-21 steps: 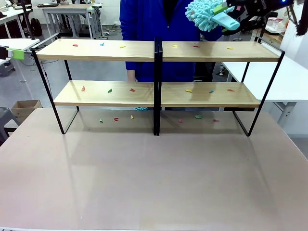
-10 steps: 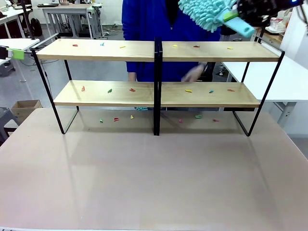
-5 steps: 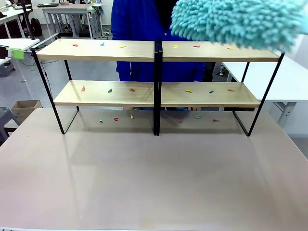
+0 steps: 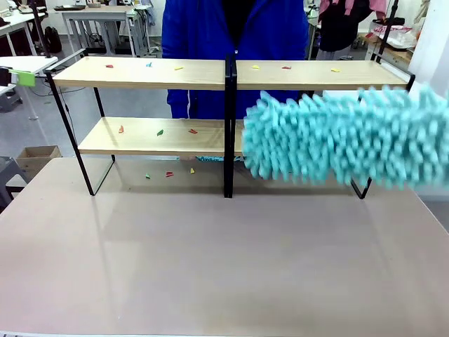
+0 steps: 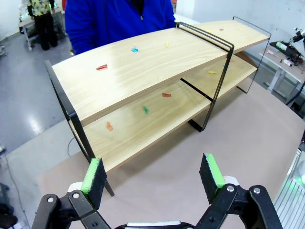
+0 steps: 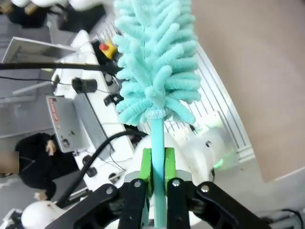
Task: Clean the shelves.
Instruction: Pick up the Duster when the human hands it over.
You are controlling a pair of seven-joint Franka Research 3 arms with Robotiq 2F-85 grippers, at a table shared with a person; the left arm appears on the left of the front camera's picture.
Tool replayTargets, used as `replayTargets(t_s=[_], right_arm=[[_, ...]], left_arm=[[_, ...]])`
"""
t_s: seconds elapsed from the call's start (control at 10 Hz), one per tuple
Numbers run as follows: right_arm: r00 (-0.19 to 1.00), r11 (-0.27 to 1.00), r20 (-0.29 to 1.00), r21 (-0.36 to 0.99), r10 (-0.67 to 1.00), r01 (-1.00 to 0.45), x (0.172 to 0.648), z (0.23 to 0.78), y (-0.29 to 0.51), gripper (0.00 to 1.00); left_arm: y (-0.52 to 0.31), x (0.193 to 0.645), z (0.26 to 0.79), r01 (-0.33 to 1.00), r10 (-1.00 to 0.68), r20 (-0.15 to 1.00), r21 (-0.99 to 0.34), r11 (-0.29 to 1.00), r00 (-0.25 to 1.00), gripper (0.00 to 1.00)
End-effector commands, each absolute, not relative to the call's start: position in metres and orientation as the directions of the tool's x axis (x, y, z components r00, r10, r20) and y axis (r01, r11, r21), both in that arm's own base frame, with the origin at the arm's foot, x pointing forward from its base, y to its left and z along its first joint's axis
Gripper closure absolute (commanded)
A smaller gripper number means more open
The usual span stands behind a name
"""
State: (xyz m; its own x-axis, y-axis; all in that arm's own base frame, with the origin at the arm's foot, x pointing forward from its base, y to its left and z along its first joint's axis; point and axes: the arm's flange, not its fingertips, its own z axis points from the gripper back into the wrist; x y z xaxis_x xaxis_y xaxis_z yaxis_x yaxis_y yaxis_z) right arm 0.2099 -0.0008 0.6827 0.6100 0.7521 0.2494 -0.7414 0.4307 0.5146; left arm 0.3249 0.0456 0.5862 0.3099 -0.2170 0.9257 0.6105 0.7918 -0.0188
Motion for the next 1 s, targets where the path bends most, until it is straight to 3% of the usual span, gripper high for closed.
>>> replayTargets(t_s=[0.0,0.1,0.2,0.4,0.5,0.8,0.9], right_arm=[[0.678,0.49,0.374,0.485,0.632,-0.724,0.217,0.671,-0.023,1.0],[0.61,0.431,0.249,0.515,0.752,-0.741,0.21,0.683,-0.001,1.0],[0.635,0.459,0.27,0.5,0.723,-0.734,0.214,0.675,-0.009,0.88],[0.635,0.313,0.648,0.553,0.421,-0.772,0.22,0.71,-0.085,0.88],[0.612,0.234,0.735,0.565,0.294,-0.791,0.221,0.719,-0.12,0.88],[0.64,0.256,0.763,0.603,0.09,-0.755,0.227,0.709,-0.16,0.88],[0.665,0.297,0.719,0.602,0.203,-0.741,0.21,0.718,-0.163,0.88]], left_arm=[[0.045,0.326,0.585,0.612,-0.22,0.924,-0.019,0.791,0.313,0.0],[0.045,0.326,0.585,0.612,-0.22,0.924,-0.019,0.791,0.313,0.0],[0.045,0.326,0.585,0.612,-0.22,0.924,-0.019,0.791,0.313,0.0],[0.045,0.326,0.585,0.612,-0.22,0.924,-0.019,0.791,0.313,0.0],[0.045,0.326,0.585,0.612,-0.22,0.924,-0.019,0.791,0.313,0.0],[0.045,0.326,0.585,0.612,-0.22,0.924,-0.019,0.791,0.313,0.0],[0.045,0.326,0.585,0.612,-0.22,0.924,-0.019,0.791,0.313,0.0]])
